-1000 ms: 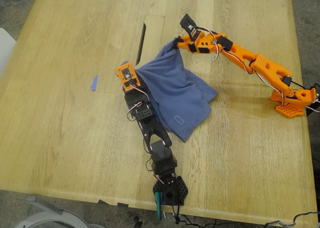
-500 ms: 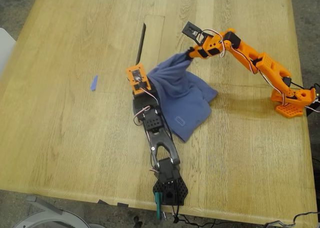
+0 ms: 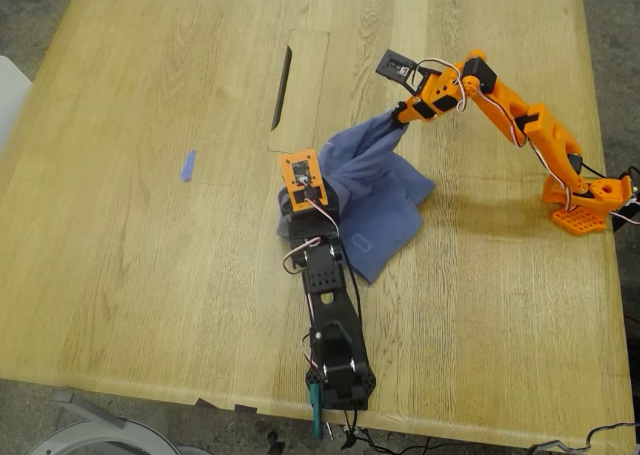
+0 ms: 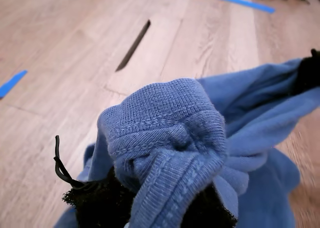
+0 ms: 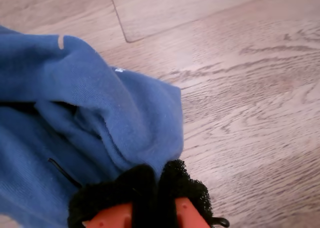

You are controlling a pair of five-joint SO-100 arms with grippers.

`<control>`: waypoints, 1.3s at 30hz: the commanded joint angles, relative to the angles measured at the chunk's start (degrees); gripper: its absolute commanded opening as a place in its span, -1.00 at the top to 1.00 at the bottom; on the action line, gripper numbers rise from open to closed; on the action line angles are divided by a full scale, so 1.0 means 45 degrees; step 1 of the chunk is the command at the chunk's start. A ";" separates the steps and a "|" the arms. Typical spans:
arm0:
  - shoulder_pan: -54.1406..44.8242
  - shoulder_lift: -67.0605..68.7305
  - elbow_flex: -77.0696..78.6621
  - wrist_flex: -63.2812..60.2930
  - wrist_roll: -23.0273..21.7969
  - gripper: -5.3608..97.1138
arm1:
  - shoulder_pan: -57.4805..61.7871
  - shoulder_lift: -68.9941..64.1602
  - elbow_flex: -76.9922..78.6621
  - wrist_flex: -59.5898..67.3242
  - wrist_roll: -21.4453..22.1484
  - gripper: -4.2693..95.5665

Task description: Fold a T-shirt

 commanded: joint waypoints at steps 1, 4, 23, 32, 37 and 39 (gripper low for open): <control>0.0332 0.1895 0.0137 0.0762 -0.0039 0.90 | -0.0137 0.1777 0.1191 0.0020 0.0098 0.90; 0.0703 0.2617 0.0742 0.1250 -0.0078 0.90 | -0.0215 0.3477 0.3945 0.0020 0.0098 0.90; 0.3809 0.5332 0.3750 0.2480 -0.0762 0.90 | -0.1211 0.6992 1.1406 -0.0762 0.0234 0.88; 0.4844 0.7031 0.4805 0.4570 -0.1309 0.90 | -0.1738 0.9512 1.6484 -0.2305 0.0371 0.88; 0.5957 0.7539 0.5469 0.4766 -0.1758 0.90 | -0.2109 1.0273 1.8594 -0.3711 0.0488 0.88; 0.6270 0.7910 0.5840 0.4785 -0.2031 0.90 | -0.2168 1.0703 1.9609 -0.4434 0.0488 0.88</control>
